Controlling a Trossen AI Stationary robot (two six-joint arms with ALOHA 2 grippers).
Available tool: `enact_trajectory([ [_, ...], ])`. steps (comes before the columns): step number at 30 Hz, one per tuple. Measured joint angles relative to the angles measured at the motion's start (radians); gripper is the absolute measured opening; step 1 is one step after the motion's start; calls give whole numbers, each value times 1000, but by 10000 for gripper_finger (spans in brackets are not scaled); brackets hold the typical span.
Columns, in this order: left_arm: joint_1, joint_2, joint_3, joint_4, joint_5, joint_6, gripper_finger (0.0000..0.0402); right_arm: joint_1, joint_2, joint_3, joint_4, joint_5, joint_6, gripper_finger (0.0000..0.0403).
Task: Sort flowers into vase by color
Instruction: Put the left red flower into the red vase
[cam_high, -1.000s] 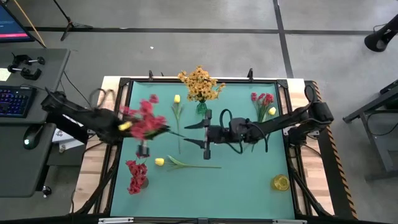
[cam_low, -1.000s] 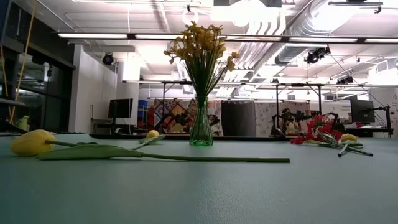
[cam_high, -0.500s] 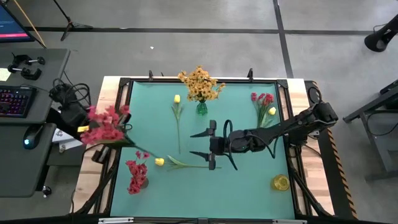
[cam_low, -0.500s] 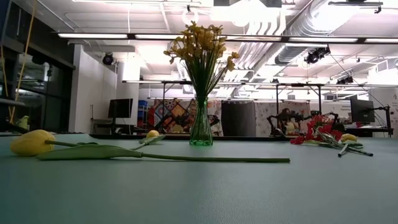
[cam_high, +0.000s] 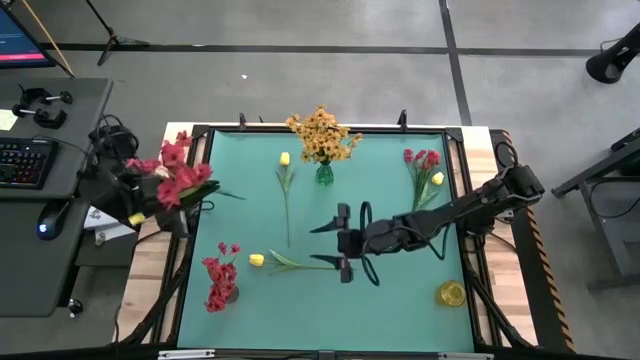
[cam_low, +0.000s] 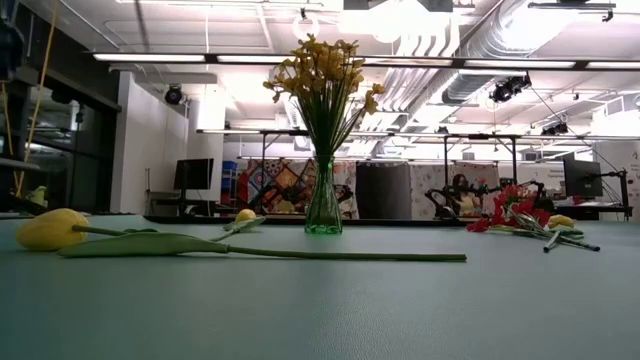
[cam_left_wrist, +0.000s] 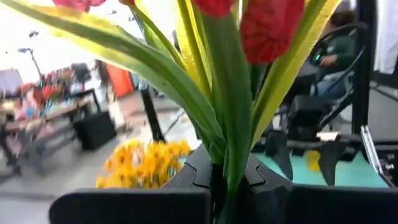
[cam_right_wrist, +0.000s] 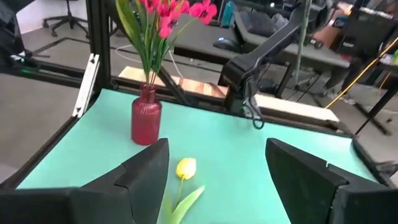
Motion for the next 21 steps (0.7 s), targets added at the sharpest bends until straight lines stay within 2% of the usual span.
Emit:
enact_trajectory([
  [3,-66,10,41,-160,-61,-180,1,0,0,0,-18,-5,40,256],
  [7,-147,12,80,-331,-42,-440,1,0,0,0,-62,-7,75,256],
  [10,-197,13,90,-424,63,-587,1,1,0,0,-78,-8,92,256],
  [16,-258,13,132,-614,392,-785,1,5,0,0,-83,-9,108,256],
  [18,-266,19,143,-686,453,-862,1,6,0,0,-83,-9,109,256],
  [21,-271,23,144,-720,491,-938,1,8,0,0,-83,-9,118,256],
])
